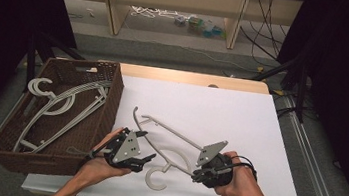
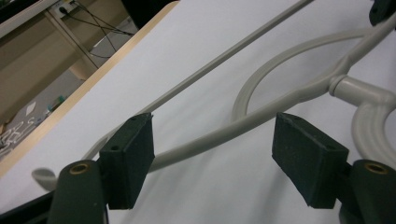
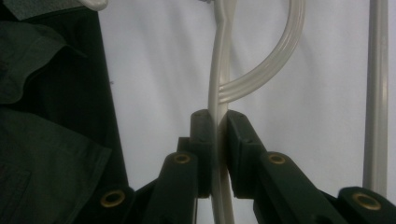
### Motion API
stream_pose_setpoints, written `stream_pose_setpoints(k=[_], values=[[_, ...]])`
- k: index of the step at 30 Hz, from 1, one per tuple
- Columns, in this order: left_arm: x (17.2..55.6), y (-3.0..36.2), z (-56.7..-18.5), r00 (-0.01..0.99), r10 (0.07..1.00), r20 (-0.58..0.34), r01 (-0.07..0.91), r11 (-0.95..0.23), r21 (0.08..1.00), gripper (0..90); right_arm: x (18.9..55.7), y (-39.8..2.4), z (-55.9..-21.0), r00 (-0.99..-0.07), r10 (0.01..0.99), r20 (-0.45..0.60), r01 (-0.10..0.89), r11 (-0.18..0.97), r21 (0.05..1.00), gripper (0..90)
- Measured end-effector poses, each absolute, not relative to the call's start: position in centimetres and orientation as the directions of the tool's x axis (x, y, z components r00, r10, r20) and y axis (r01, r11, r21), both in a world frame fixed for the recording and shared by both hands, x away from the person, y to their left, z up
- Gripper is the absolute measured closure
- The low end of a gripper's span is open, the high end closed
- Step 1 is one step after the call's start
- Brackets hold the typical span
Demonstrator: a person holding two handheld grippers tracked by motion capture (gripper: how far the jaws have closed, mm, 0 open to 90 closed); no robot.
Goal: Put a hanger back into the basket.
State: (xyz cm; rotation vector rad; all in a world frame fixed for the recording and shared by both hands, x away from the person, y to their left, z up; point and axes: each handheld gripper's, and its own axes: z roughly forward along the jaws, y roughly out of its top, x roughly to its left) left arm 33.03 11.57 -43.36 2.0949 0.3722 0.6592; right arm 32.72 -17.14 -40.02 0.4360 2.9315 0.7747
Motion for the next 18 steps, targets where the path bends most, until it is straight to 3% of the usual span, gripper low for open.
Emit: stream_pose_setpoints(k=[18], values=[[32.7,10.5,-44.0,0.850,0.355,0.389,-0.064,-0.664,0.745,36.2,32.1,-16.8,-39.5,-0.972,0.235,0.014,0.210,0.837,0.505,82.4]])
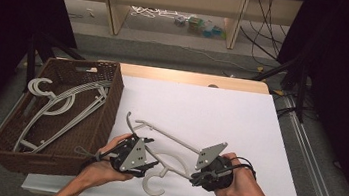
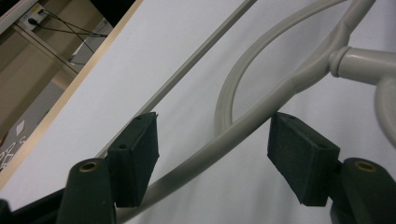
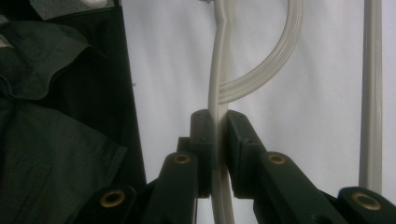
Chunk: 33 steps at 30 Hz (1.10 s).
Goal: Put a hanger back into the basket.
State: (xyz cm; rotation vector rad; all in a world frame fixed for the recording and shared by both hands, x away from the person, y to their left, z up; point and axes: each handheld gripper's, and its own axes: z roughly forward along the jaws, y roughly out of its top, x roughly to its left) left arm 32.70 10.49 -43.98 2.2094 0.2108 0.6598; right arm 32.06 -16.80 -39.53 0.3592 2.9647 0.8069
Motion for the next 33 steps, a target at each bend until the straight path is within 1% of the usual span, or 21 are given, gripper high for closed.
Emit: stream_pose_setpoints(k=[2,3,5,6,7,8,9,12,13,16,20,23,27,29,30,31,32,33], values=[[32.7,10.4,-44.0,0.858,0.323,0.399,-0.087,-0.675,0.733,39.1,32.0,-16.7,-39.5,-0.975,0.222,0.020,0.201,0.838,0.507,82.4],[32.7,10.4,-44.0,0.858,0.323,0.399,-0.087,-0.675,0.733,42.5,32.0,-16.7,-39.5,-0.975,0.222,0.020,0.201,0.838,0.507,82.4],[32.5,10.3,-43.9,0.863,0.272,0.426,-0.133,-0.691,0.711,47.6,31.9,-16.7,-39.5,-0.976,0.217,0.025,0.199,0.839,0.506,82.4],[32.5,10.3,-43.9,0.863,0.272,0.426,-0.133,-0.691,0.711,50.5,31.9,-16.7,-39.5,-0.976,0.217,0.025,0.199,0.839,0.506,82.4],[32.4,10.2,-43.9,0.859,0.250,0.446,-0.161,-0.696,0.699,52.4,31.9,-16.8,-39.4,-0.978,0.205,0.028,0.191,0.840,0.508,82.4],[32.4,10.2,-43.9,0.859,0.250,0.446,-0.161,-0.696,0.699,53.6,31.9,-16.8,-39.4,-0.978,0.205,0.028,0.191,0.840,0.508,82.4],[32.3,10.2,-43.8,0.860,0.221,0.460,-0.182,-0.709,0.681,55.6,31.9,-16.8,-39.4,-0.978,0.205,0.031,0.192,0.839,0.510,82.4],[32.2,10.2,-43.7,0.854,0.194,0.483,-0.210,-0.722,0.660,59.7,32.0,-16.9,-39.4,-0.980,0.198,0.036,0.188,0.839,0.510,82.4],[32.1,10.0,-43.6,0.852,0.153,0.500,-0.236,-0.741,0.629,61.9,32.0,-16.9,-39.4,-0.980,0.193,0.038,0.185,0.840,0.510,82.4],[31.8,9.9,-43.4,0.844,0.117,0.523,-0.268,-0.752,0.602,65.2,32.1,-17.1,-39.4,-0.982,0.184,0.041,0.179,0.840,0.513,82.3],[31.6,9.9,-42.9,0.845,0.102,0.525,-0.290,-0.738,0.609,70.4,32.6,-17.8,-39.2,-0.984,0.175,0.042,0.170,0.820,0.546,82.4],[31.3,9.8,-42.6,0.837,0.083,0.541,-0.311,-0.741,0.595,75.4,33.0,-18.6,-38.8,-0.984,0.172,0.054,0.170,0.792,0.586,81.5],[31.1,9.5,-42.3,0.834,0.078,0.546,-0.311,-0.751,0.583,76.7,33.2,-19.0,-38.6,-0.990,0.144,0.011,0.121,0.784,0.609,80.9],[31.1,9.5,-42.2,0.844,0.093,0.528,-0.291,-0.748,0.597,76.9,33.3,-19.1,-38.6,-0.990,0.141,0.012,0.118,0.780,0.614,80.4],[31.1,9.6,-42.1,0.848,0.106,0.519,-0.279,-0.745,0.607,77.3,33.4,-19.3,-38.5,-0.987,0.164,-0.003,0.125,0.766,0.631,78.4],[31.1,9.6,-41.9,0.857,0.123,0.501,-0.255,-0.744,0.617,77.4,33.6,-19.4,-38.4,-0.986,0.168,-0.011,0.123,0.761,0.637,77.4],[31.1,9.6,-41.9,0.857,0.123,0.501,-0.255,-0.744,0.617,77.6,33.6,-19.4,-38.4,-0.986,0.168,-0.011,0.123,0.761,0.637,77.4],[31.1,9.5,-41.8,0.859,0.142,0.493,-0.235,-0.745,0.624,78.1,33.6,-19.5,-38.2,-0.977,0.212,-0.034,0.140,0.748,0.649,72.8]])
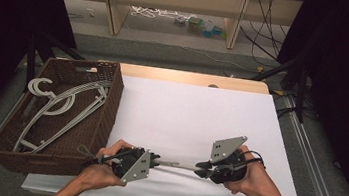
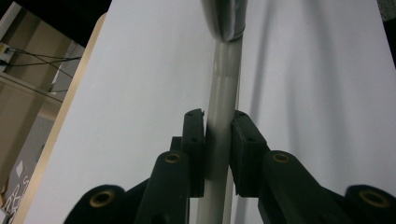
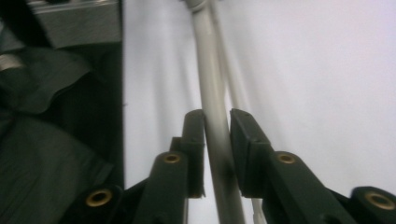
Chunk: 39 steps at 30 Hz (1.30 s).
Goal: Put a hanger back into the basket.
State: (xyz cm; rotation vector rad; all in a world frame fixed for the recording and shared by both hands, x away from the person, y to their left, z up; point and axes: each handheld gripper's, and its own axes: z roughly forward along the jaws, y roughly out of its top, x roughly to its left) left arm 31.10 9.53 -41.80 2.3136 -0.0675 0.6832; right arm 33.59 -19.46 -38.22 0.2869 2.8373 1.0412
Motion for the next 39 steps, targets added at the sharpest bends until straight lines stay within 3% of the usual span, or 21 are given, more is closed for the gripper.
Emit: stream_pose_setpoints(k=[1,2,4,6,7,9,12,18,27,39], values=[[31.1,9.5,-41.8,0.859,0.142,0.493,-0.235,-0.745,0.624,78.7,33.6,-19.5,-38.2,-0.977,0.212,-0.034,0.140,0.748,0.649,72.8],[31.1,9.5,-41.7,0.860,0.147,0.490,-0.228,-0.747,0.624,79.2,33.6,-19.3,-37.9,-0.961,0.267,-0.072,0.151,0.725,0.671,62.7],[31.3,9.8,-41.4,0.861,0.195,0.470,-0.181,-0.745,0.642,79.6,33.8,-19.2,-37.7,-0.942,0.322,-0.088,0.170,0.690,0.704,54.6],[31.4,9.9,-41.3,0.861,0.215,0.460,-0.167,-0.736,0.656,79.6,33.9,-19.1,-37.6,-0.933,0.346,-0.096,0.178,0.677,0.714,52.9],[31.5,10.1,-41.4,0.869,0.245,0.430,-0.127,-0.729,0.673,79.6,33.8,-19.1,-37.4,-0.920,0.372,-0.124,0.171,0.665,0.727,46.2],[31.7,10.2,-41.3,0.867,0.265,0.422,-0.106,-0.729,0.677,79.6,33.9,-19.1,-37.4,-0.913,0.386,-0.136,0.168,0.657,0.735,44.9],[32.2,10.7,-41.1,0.866,0.335,0.371,-0.027,-0.709,0.705,79.5,33.7,-18.9,-36.7,-0.872,0.462,-0.163,0.179,0.610,0.772,34.3],[32.9,11.6,-40.7,0.858,0.429,0.281,0.074,-0.646,0.760,79.6,33.5,-19.1,-36.0,-0.819,0.557,-0.140,0.203,0.509,0.837,25.1],[33.8,13.0,-40.0,0.834,0.537,0.125,0.224,-0.537,0.814,79.5,33.1,-19.6,-36.1,-0.775,0.621,-0.115,0.210,0.424,0.881,21.1],[34.3,14.8,-38.6,0.797,0.603,-0.025,0.319,-0.385,0.866,79.6,32.4,-20.1,-37.4,-0.737,0.668,-0.100,0.206,0.363,0.909,21.0]])
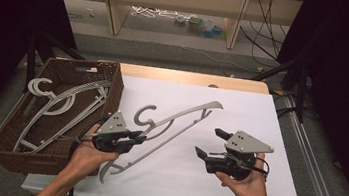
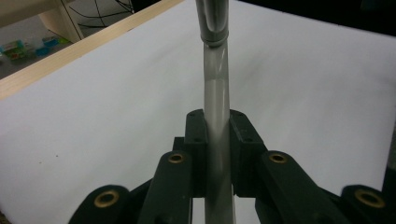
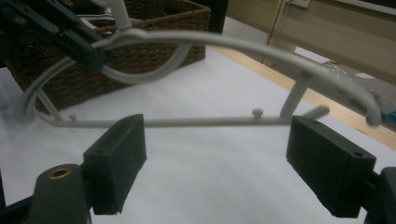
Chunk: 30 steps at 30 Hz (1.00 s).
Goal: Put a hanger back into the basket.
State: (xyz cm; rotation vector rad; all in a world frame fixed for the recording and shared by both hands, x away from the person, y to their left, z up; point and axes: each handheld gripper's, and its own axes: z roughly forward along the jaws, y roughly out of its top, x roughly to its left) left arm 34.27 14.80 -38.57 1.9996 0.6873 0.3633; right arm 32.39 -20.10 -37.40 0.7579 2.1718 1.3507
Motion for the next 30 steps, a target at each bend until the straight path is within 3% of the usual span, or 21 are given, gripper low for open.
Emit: stream_pose_setpoints(k=[8,17,24,30], values=[[33.9,16.9,-36.7,0.771,0.617,-0.155,0.381,-0.253,0.889,79.5,31.8,-20.7,-38.7,-0.727,0.684,-0.067,0.231,0.335,0.914,18.3],[33.1,17.9,-33.6,0.782,0.597,-0.177,0.372,-0.220,0.902,79.6,31.4,-20.9,-39.6,-0.715,0.697,-0.052,0.237,0.312,0.920,17.3],[32.6,18.9,-31.7,0.773,0.587,-0.241,0.419,-0.186,0.889,79.6,31.2,-21.0,-40.0,-0.712,0.699,-0.060,0.224,0.308,0.925,17.3],[32.5,20.0,-30.8,0.771,0.596,-0.227,0.405,-0.182,0.896,79.6,31.1,-21.0,-40.3,-0.712,0.700,-0.056,0.230,0.307,0.923,17.2]])
